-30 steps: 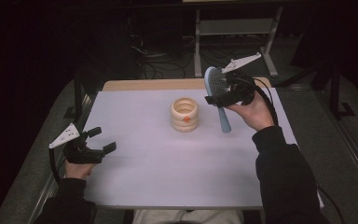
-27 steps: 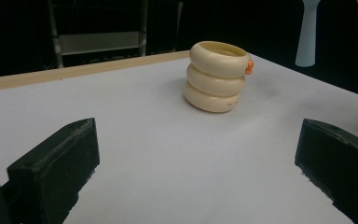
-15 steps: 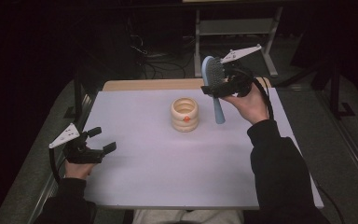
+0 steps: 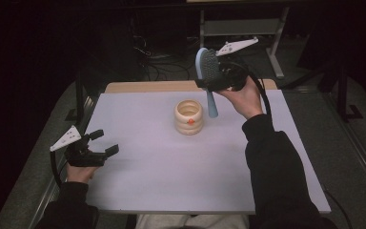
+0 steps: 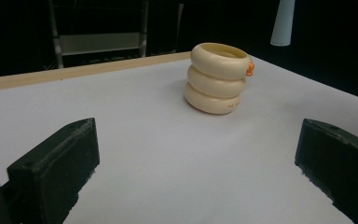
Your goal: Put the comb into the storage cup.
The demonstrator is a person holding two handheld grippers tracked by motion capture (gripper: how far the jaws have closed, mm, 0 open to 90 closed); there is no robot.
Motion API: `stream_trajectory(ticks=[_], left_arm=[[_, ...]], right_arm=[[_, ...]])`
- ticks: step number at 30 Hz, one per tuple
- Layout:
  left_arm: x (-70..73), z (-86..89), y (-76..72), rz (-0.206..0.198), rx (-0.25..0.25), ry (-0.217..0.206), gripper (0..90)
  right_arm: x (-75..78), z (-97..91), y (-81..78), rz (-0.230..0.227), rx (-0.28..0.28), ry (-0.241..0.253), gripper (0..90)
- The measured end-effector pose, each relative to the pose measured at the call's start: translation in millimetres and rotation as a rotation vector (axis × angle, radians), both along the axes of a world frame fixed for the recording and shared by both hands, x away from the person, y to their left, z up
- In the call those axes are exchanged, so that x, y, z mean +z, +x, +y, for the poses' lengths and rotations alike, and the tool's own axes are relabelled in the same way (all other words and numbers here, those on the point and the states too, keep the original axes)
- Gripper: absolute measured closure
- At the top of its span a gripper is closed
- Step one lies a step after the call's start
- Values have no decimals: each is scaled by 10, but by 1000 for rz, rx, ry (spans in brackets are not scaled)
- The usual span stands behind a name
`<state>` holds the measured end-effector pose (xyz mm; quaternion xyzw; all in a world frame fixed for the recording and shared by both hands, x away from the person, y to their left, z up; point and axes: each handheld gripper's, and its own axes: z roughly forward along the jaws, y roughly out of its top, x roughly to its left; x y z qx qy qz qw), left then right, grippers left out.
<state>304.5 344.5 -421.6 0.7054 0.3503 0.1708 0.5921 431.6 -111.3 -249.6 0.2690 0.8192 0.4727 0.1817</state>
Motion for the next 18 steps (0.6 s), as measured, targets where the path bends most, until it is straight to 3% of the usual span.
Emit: stream_trajectory(ticks=[11, 18], left_arm=[[4, 5, -8, -1, 1, -7, 0], [4, 9, -8, -2, 0, -10, 0]], right_arm=[[85, 234, 101, -32, 24, -4, 189], [61, 327, 191, -37, 28, 5, 189]])
